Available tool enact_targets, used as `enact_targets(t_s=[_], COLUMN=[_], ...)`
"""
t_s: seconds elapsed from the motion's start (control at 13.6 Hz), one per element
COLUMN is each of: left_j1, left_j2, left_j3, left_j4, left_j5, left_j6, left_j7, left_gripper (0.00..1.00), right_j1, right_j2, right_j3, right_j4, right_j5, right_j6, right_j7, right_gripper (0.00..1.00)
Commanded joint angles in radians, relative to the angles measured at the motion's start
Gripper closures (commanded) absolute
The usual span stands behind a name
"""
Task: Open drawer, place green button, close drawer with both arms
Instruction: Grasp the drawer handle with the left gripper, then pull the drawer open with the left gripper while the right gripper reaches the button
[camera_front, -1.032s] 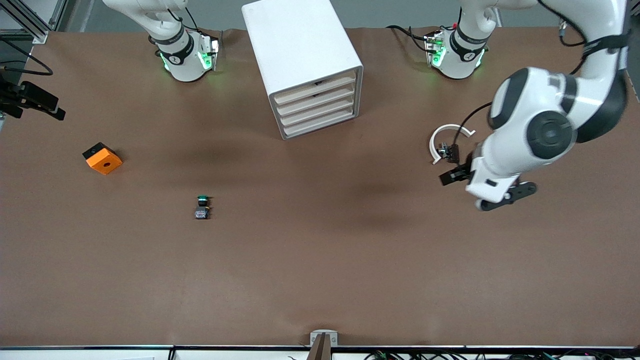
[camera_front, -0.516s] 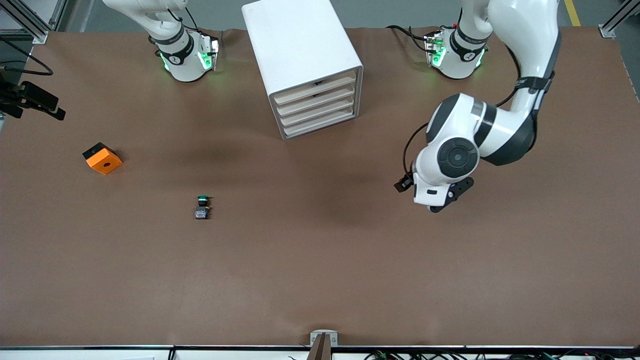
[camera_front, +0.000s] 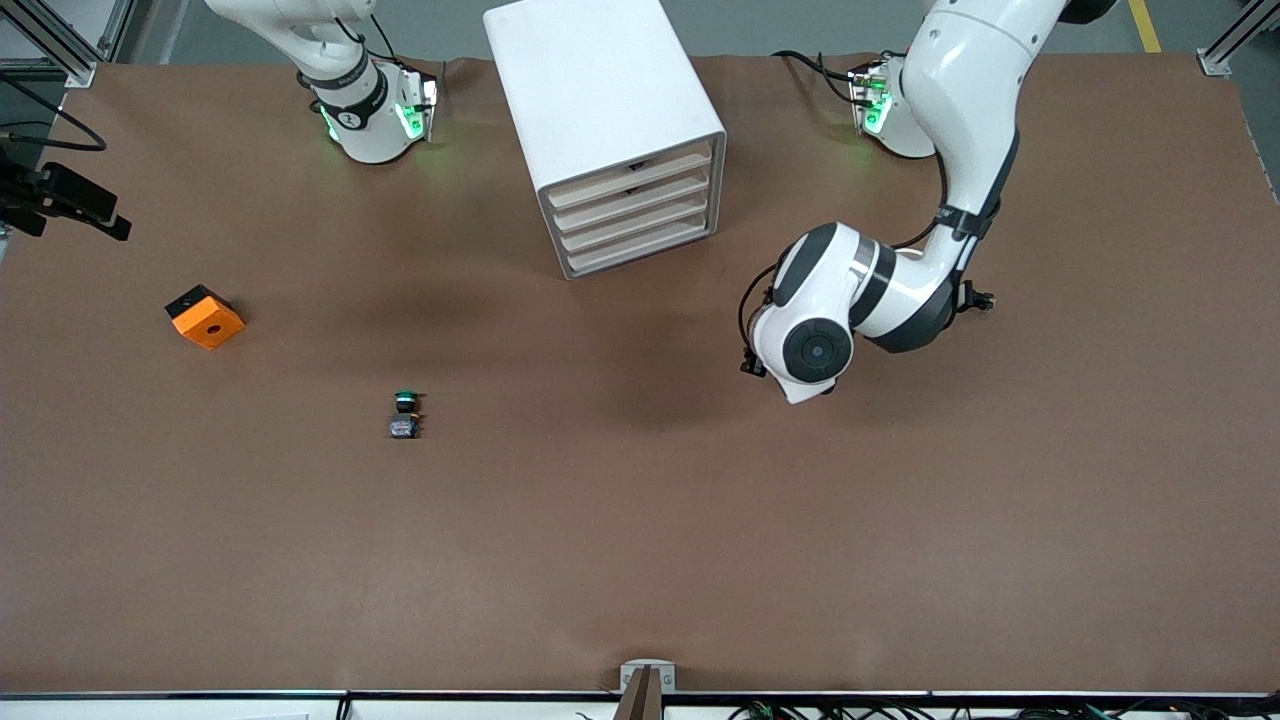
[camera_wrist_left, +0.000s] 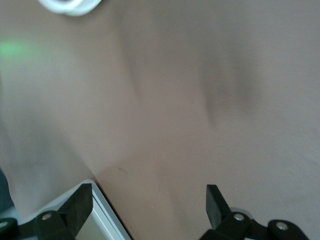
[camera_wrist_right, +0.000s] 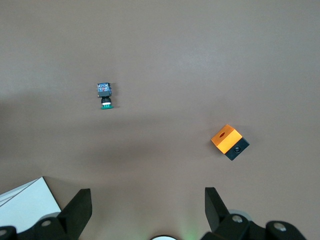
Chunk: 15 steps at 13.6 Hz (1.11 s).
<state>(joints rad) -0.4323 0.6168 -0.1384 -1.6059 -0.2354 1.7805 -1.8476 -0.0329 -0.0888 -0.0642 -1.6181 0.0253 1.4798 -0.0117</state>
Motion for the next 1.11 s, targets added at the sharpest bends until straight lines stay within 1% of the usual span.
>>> enact_targets(t_s=[0.0,0.15,0.22,0.37,0.52,0.59,0.66,0.74,0.81,0.88,0.96,1.03], left_j1=[-0.014,-0.055,-0.071,-0.074,-0.074,-0.075,-0.075,-0.089,-0.121,-0.137,-0.135,-0.134], left_j2=[0.061,0.087,0.098,0.098,0.106,0.112,0.118,0.123,0.123,0.121,0.130,0.135], left_j3=[0.003,0.003,0.003,0.003,0.003,0.003,0.003,0.000,0.002,0.003,0.002,0.002], left_j4=[0.026,0.012,0.003,-0.035,-0.043,-0.042,-0.040,-0.039,-0.040,-0.040,-0.040,-0.039], left_j5=[-0.131,-0.180,-0.227,-0.355,-0.480,-0.498,-0.502,-0.512,-0.537,-0.541,-0.545,-0.555], left_j6=[-0.015,-0.018,-0.018,-0.019,-0.042,-0.049,-0.050,-0.053,-0.056,-0.067,-0.085,-0.101], left_j7=[-0.201,-0.235,-0.239,-0.239,-0.289,-0.351,-0.399,-0.415,-0.417,-0.420,-0.424,-0.424], left_gripper=[0.00,0.00,0.00,0.00,0.00,0.00,0.00,0.00,0.00,0.04,0.11,0.25], right_j1=[0.004,-0.005,-0.024,-0.030,-0.029,-0.035,-0.033,-0.036,-0.038,-0.032,-0.025,-0.019], right_j2=[-0.023,-0.019,-0.013,0.018,0.049,0.073,0.118,0.150,0.162,0.170,0.175,0.182], right_j3=[-0.003,-0.006,-0.005,-0.005,-0.005,-0.005,-0.005,-0.005,-0.005,-0.005,-0.005,-0.003], right_j4=[-0.017,-0.016,-0.013,-0.011,0.003,0.007,0.021,0.035,0.050,0.047,0.026,-0.018], right_j5=[-0.008,-0.008,-0.007,-0.007,-0.008,-0.007,-0.008,-0.010,-0.002,0.004,0.004,0.010], right_j6=[-0.001,0.000,0.000,0.002,0.019,0.023,0.022,0.020,0.023,0.037,0.077,0.138], right_j7=[-0.002,-0.001,-0.001,-0.001,-0.002,-0.002,-0.002,-0.004,-0.005,-0.005,-0.002,0.004], right_gripper=[0.00,0.00,0.00,0.00,0.00,0.00,0.00,0.00,0.00,0.00,0.00,0.00])
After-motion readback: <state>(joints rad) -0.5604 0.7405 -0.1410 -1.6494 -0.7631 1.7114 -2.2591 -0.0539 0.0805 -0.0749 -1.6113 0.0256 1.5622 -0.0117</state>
